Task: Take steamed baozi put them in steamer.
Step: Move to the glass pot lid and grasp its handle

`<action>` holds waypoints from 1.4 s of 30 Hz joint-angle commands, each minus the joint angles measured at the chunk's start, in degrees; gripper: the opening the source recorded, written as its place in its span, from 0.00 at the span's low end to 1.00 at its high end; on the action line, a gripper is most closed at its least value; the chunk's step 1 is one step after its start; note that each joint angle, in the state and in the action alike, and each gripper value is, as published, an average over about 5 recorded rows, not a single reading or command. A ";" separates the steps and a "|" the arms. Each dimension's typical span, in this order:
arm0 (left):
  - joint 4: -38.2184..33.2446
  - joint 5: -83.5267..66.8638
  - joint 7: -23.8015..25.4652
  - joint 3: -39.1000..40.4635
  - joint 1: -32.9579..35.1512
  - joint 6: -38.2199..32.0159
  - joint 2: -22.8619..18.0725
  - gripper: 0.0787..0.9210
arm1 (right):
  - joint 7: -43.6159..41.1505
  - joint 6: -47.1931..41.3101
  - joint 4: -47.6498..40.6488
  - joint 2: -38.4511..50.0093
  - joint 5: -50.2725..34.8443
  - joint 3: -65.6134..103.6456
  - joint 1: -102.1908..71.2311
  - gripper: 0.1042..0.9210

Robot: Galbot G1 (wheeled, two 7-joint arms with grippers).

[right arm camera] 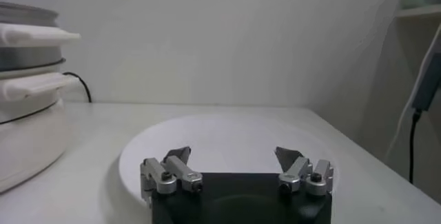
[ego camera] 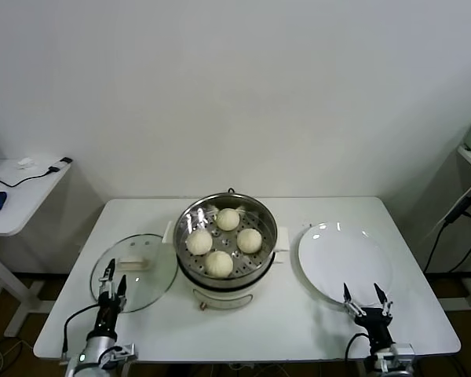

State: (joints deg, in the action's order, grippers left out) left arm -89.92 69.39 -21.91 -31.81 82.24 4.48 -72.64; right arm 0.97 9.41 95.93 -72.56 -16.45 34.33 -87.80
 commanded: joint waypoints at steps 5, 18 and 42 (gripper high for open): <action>9.09 7.72 -0.91 2.24 -8.16 2.66 -0.78 0.88 | 0.69 -0.90 3.21 -1.15 0.97 0.66 -1.49 0.88; 12.94 7.34 1.17 4.27 -13.42 5.22 -0.64 0.88 | 0.75 -1.43 4.94 -1.25 1.42 1.39 -1.97 0.88; 18.88 6.47 0.01 4.05 -15.27 0.64 -0.35 0.40 | 0.37 -1.69 4.84 -1.54 2.59 1.13 -1.77 0.88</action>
State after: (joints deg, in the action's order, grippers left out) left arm -73.26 76.12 -21.23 -27.78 67.72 7.71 -73.10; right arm 1.46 7.81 100.48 -74.14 -14.01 35.46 -89.52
